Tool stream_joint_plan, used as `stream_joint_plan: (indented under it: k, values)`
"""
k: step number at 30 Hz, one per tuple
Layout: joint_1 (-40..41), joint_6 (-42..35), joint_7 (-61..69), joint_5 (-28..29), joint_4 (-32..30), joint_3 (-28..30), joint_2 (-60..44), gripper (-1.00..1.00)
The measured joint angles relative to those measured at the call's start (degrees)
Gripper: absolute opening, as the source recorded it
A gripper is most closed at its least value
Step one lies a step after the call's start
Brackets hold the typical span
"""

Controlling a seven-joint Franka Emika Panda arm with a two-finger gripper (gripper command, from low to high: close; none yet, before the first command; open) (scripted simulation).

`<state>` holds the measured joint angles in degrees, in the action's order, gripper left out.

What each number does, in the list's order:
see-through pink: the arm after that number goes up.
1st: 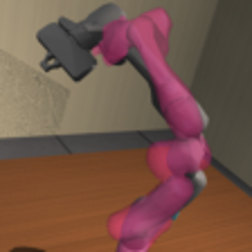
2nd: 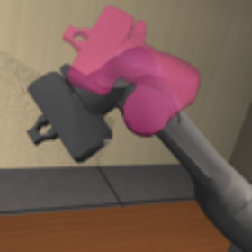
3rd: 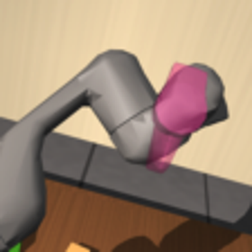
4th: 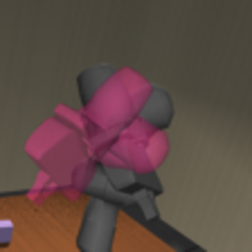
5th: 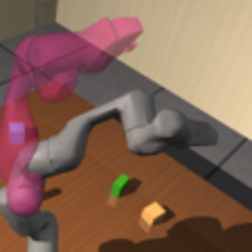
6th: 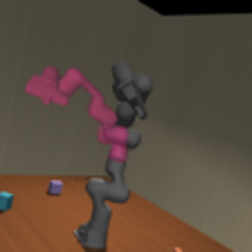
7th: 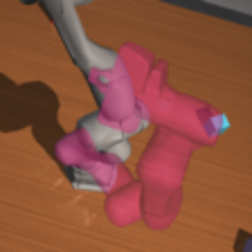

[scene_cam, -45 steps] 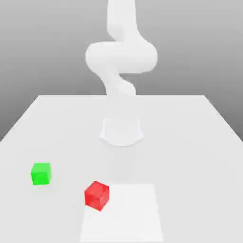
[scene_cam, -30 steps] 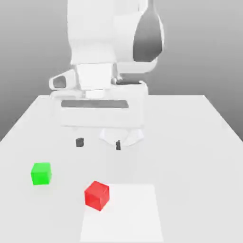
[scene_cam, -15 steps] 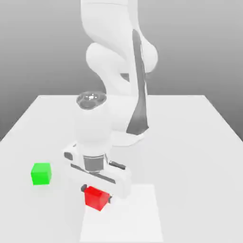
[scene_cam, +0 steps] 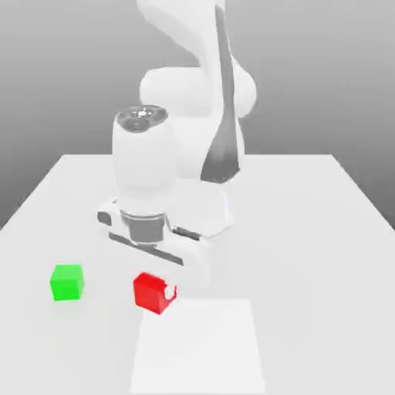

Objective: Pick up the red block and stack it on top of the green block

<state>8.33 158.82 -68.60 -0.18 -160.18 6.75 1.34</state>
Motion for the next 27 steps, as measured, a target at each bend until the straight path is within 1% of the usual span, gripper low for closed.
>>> stream_joint_plan:
  k: [2, 7, 17, 20, 23, 24, 27]
  values:
    - [3.58, -0.73, -2.98, 0.19, -0.23, 1.56, 0.94, -1.0]
    - [9.12, -2.44, -10.9, 1.19, -0.78, 4.01, 3.24, -1.0]
    - [20.09, -5.08, -27.79, 5.36, -1.78, 9.57, 7.21, -1.0]
    - [19.82, -0.59, -26.66, 2.6, -1.64, 10.1, 2.5, -1.0]
    - [19.99, 5.03, -23.11, -2.58, -1.41, 8.64, -3.6, -1.0]
    - [20.41, 6.6, -21.96, -4.21, -1.33, 7.89, -5.32, 1.0]
    - [20.4, 6.6, -21.96, -4.21, -1.33, 7.89, -5.32, 1.0]
